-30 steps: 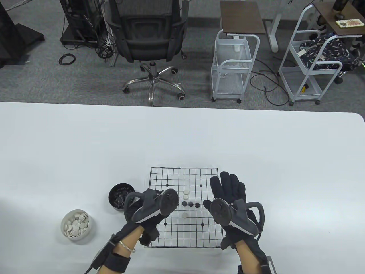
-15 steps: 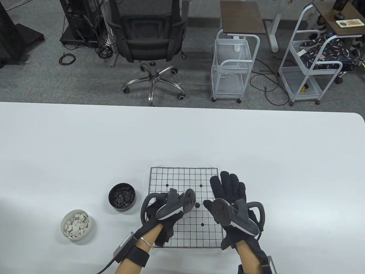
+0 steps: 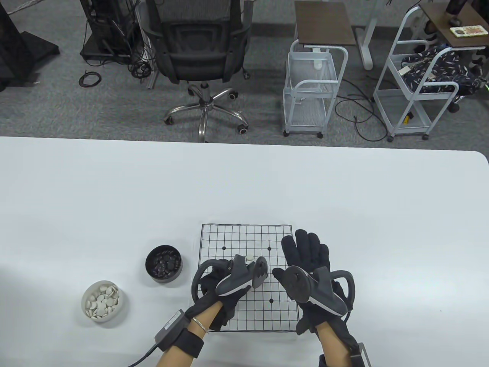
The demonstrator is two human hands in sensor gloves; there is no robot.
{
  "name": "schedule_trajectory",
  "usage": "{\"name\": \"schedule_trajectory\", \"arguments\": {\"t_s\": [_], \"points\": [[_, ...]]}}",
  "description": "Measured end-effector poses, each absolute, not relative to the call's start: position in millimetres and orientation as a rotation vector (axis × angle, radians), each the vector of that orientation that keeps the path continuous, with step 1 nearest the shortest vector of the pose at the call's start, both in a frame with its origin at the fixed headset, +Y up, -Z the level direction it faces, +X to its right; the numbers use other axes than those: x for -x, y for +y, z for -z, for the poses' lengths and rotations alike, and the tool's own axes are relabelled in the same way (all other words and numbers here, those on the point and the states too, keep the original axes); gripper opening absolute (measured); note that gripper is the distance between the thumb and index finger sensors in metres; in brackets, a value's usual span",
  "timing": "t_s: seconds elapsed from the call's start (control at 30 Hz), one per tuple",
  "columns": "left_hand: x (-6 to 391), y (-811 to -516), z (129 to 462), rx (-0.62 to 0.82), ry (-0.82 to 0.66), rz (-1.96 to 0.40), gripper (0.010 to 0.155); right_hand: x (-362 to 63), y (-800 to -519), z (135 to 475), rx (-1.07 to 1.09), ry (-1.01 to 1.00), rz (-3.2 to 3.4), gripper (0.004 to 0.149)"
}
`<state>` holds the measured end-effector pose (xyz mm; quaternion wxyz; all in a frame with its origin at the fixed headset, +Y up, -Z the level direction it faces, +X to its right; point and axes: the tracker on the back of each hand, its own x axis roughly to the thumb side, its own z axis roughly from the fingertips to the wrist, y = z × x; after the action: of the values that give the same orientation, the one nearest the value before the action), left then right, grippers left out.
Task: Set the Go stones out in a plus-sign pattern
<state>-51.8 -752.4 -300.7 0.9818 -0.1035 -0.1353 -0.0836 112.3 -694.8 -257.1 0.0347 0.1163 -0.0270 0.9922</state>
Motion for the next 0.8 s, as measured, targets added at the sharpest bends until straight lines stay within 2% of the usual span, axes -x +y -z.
{"name": "schedule_trajectory", "arguments": {"t_s": [0.47, 0.63, 0.8], "points": [[56.5, -739.5, 296.5, 0.160, -0.253, 0.271, 0.045, -111.9, -694.2, 256.6, -0.367, -0.093, -3.049, 0.077], [69.4, -717.5, 289.6, 0.105, -0.275, 0.163, 0.048, -111.7, -694.3, 256.4, -0.374, -0.098, -3.044, 0.077], [99.9, -685.2, 269.4, -0.031, -0.301, 0.035, 0.059, -110.9, -693.9, 255.1, -0.384, -0.110, -3.045, 0.077]]}}
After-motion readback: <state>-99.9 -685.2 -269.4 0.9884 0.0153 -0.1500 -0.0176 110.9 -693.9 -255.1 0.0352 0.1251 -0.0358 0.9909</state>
